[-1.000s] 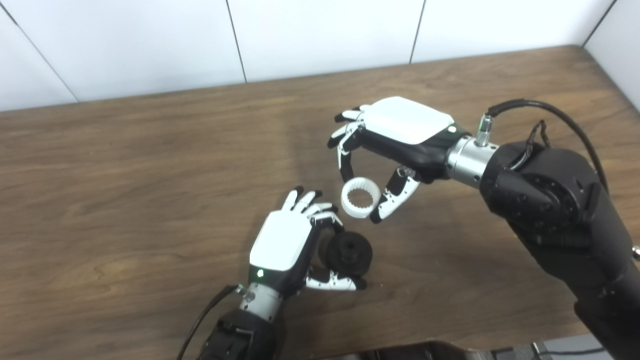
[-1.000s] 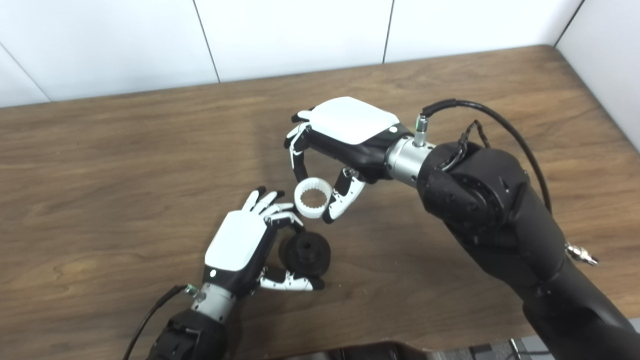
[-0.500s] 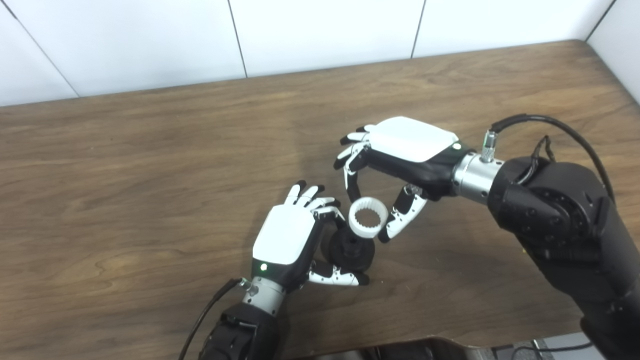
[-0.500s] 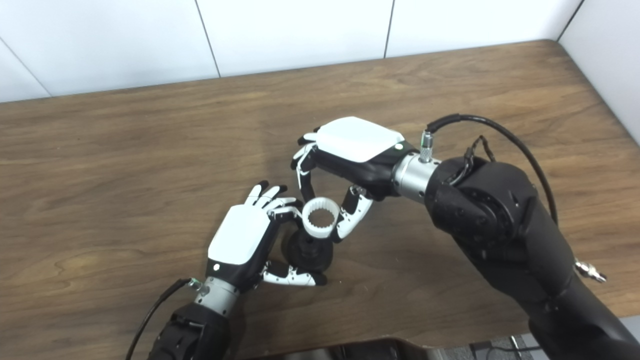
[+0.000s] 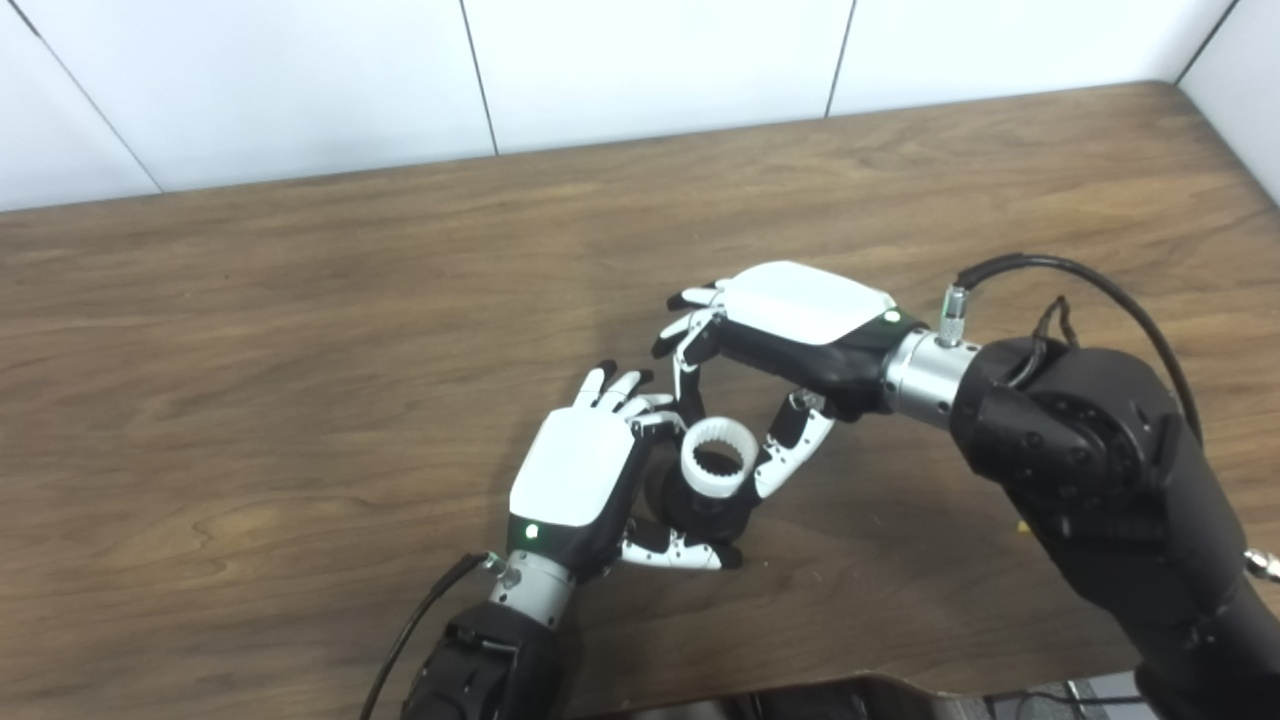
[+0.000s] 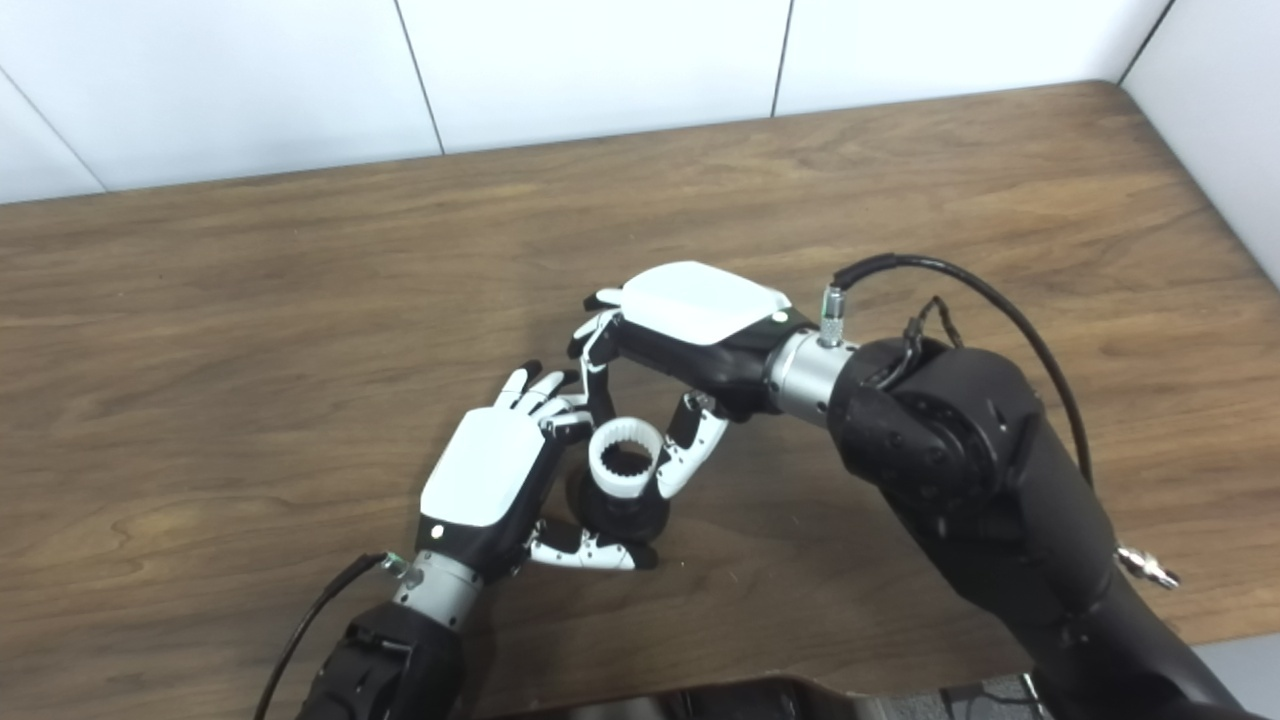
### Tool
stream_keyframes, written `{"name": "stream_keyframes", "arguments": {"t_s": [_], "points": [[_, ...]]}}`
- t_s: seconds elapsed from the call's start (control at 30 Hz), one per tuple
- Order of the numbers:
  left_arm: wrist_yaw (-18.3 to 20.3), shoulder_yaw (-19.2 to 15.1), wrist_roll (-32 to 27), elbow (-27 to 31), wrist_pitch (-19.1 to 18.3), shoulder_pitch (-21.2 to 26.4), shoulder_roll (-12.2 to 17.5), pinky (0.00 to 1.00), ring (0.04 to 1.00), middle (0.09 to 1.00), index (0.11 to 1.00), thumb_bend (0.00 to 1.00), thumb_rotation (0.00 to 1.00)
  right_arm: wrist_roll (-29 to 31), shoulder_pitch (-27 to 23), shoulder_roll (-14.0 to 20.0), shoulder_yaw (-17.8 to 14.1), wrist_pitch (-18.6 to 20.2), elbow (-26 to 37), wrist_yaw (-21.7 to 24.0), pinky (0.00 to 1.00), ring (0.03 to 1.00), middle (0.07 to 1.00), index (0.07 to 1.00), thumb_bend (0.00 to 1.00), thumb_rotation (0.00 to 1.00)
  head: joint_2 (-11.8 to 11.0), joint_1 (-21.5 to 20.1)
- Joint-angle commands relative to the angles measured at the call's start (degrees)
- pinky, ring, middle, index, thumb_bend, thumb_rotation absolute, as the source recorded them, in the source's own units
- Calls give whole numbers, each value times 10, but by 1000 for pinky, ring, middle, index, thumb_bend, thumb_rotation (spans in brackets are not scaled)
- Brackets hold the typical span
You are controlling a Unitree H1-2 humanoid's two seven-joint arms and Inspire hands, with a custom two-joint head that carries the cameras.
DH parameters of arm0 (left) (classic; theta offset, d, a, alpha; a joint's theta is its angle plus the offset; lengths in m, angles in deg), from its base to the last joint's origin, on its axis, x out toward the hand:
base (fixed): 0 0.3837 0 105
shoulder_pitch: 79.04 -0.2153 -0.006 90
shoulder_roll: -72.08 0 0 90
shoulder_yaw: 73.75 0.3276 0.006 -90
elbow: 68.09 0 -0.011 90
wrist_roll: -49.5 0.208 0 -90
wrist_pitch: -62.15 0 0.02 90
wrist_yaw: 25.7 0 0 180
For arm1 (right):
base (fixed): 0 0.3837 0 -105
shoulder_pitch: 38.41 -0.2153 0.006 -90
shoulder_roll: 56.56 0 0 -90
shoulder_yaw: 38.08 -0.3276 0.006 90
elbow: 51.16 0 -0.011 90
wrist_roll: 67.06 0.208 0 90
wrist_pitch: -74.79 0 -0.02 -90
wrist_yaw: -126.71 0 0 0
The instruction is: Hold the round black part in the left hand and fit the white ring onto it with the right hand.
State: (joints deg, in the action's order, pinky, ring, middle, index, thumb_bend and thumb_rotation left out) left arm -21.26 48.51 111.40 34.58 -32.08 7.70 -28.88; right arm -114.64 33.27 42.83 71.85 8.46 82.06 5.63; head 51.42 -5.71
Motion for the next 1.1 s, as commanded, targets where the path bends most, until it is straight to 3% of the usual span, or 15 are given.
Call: {"name": "stream_keyframes", "arguments": {"t_s": [0.0, 1.07], "points": [[15, 8, 11, -1, -8, -4, -4, 1000, 920, 786, 482, 525, 57, -5, -7, -3, -5, -20, 3, -22, 971, 964, 842, 482, 525, 135, 0, 1], [18, 12, 12, 3, -14, -2, -12, 1000, 922, 788, 483, 525, 58, -27, 27, -16, -10, -50, -17, -34, 963, 978, 847, 483, 524, 133, 1, 7]]}}
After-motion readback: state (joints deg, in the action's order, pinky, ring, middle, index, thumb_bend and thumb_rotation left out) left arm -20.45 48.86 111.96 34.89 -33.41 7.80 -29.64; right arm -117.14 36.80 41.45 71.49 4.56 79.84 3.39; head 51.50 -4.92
